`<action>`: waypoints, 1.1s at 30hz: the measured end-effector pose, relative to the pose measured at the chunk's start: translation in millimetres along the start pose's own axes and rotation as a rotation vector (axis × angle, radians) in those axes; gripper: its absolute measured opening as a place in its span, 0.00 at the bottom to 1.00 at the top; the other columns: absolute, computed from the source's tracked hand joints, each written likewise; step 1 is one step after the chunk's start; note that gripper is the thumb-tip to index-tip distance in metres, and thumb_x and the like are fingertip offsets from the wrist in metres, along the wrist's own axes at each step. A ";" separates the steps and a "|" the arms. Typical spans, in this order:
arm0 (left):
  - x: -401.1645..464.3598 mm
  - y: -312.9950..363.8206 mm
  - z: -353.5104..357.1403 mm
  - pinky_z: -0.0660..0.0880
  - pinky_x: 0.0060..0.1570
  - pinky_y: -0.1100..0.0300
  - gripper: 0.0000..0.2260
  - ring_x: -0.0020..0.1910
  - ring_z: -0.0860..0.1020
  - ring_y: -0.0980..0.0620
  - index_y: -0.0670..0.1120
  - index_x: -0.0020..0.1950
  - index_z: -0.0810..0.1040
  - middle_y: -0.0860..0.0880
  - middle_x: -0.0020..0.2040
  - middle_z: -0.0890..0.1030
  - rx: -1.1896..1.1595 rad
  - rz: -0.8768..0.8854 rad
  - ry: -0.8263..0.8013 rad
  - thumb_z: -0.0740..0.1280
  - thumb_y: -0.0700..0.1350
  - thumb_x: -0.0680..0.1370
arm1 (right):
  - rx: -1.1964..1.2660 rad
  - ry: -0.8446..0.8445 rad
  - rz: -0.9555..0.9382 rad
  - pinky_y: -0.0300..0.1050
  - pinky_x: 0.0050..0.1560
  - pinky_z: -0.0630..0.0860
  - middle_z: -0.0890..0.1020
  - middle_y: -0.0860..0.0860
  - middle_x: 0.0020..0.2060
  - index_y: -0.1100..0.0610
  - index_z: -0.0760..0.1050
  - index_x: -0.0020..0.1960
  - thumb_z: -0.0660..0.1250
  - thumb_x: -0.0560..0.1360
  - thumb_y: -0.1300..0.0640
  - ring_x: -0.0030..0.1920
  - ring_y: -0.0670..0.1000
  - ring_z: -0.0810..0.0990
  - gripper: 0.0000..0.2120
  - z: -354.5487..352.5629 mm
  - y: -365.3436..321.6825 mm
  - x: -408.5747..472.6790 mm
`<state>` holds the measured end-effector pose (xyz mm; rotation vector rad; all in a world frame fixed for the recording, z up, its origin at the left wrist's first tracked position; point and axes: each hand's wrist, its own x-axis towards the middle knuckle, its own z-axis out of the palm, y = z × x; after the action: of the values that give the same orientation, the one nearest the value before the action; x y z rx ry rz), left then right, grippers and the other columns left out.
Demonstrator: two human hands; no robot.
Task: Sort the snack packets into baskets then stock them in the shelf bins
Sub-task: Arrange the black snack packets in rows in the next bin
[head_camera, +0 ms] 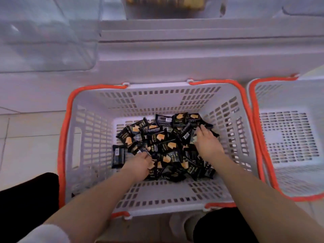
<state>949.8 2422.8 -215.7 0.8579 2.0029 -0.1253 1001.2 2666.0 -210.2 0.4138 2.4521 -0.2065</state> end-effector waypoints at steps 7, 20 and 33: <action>12.4 -5.3 15.7 0.64 0.68 0.54 0.25 0.72 0.58 0.48 0.44 0.75 0.57 0.47 0.74 0.58 0.011 0.009 0.058 0.59 0.42 0.79 | -0.032 0.008 0.023 0.53 0.68 0.61 0.59 0.57 0.73 0.60 0.50 0.75 0.62 0.78 0.50 0.71 0.59 0.60 0.33 6.2 8.8 23.6; 33.7 -1.3 3.5 0.70 0.51 0.57 0.16 0.57 0.73 0.48 0.47 0.63 0.70 0.47 0.59 0.75 -0.225 0.002 0.029 0.66 0.48 0.77 | 0.860 0.082 0.004 0.35 0.45 0.67 0.77 0.48 0.50 0.55 0.68 0.64 0.68 0.75 0.53 0.47 0.45 0.74 0.20 9.3 -7.6 -3.1; 8.1 19.6 -23.8 0.76 0.46 0.58 0.10 0.46 0.79 0.50 0.46 0.50 0.74 0.48 0.47 0.80 -1.469 -0.234 0.303 0.72 0.45 0.73 | 1.670 -0.187 0.143 0.36 0.39 0.77 0.81 0.48 0.45 0.49 0.72 0.49 0.62 0.78 0.51 0.40 0.44 0.82 0.03 3.9 -53.6 -27.1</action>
<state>942.1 2451.4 -203.8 -0.3304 1.7930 1.2467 1005.3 2608.2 -194.1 1.1087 1.4865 -2.0785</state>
